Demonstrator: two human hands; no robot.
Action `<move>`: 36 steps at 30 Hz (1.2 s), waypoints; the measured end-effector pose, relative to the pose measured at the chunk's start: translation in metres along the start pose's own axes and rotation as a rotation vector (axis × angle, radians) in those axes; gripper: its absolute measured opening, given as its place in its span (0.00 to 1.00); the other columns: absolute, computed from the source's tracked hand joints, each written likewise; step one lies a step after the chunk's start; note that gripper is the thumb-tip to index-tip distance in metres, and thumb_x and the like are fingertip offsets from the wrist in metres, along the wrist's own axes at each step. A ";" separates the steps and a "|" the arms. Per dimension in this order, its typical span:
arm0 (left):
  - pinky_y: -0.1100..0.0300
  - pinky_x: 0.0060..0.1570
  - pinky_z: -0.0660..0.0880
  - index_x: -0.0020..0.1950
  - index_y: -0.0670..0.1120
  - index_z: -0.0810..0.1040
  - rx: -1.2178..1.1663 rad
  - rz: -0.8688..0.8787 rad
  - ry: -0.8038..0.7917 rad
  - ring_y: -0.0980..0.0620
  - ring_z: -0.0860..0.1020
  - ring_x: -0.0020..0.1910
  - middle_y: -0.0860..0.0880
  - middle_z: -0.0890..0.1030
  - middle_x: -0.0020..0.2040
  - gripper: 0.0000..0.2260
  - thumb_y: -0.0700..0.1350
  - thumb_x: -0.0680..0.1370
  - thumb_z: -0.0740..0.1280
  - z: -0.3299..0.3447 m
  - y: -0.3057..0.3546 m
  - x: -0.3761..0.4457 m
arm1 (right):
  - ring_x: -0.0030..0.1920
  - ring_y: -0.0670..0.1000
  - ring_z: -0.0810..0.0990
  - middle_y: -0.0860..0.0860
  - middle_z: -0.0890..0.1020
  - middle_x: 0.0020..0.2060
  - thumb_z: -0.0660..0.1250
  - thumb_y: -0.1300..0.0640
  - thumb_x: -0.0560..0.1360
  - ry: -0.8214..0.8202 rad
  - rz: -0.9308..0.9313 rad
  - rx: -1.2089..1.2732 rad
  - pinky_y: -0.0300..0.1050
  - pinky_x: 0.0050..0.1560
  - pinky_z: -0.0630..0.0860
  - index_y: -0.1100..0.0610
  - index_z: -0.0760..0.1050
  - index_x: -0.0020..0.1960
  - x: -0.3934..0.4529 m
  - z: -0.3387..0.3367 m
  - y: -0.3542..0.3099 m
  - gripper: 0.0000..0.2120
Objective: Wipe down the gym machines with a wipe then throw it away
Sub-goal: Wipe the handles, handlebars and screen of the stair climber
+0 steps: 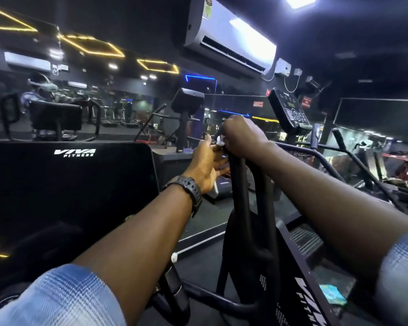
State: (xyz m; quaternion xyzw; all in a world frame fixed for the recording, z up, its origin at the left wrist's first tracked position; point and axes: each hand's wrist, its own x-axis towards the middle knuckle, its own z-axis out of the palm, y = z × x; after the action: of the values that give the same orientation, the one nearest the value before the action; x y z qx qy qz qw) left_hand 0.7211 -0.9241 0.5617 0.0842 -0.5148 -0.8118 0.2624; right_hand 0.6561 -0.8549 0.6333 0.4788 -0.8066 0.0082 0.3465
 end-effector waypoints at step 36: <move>0.46 0.60 0.78 0.54 0.46 0.83 0.461 0.187 0.165 0.47 0.83 0.54 0.47 0.86 0.51 0.07 0.40 0.80 0.66 0.009 -0.088 -0.012 | 0.49 0.51 0.83 0.52 0.85 0.48 0.69 0.62 0.74 0.382 0.697 0.738 0.32 0.45 0.67 0.58 0.83 0.51 -0.125 0.115 0.074 0.08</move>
State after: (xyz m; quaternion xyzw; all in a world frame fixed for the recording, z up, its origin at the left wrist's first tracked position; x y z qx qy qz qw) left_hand 0.6975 -0.8817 0.4867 0.1599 -0.6685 -0.6358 0.3512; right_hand 0.5728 -0.7582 0.4987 0.2629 -0.7838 0.4921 0.2728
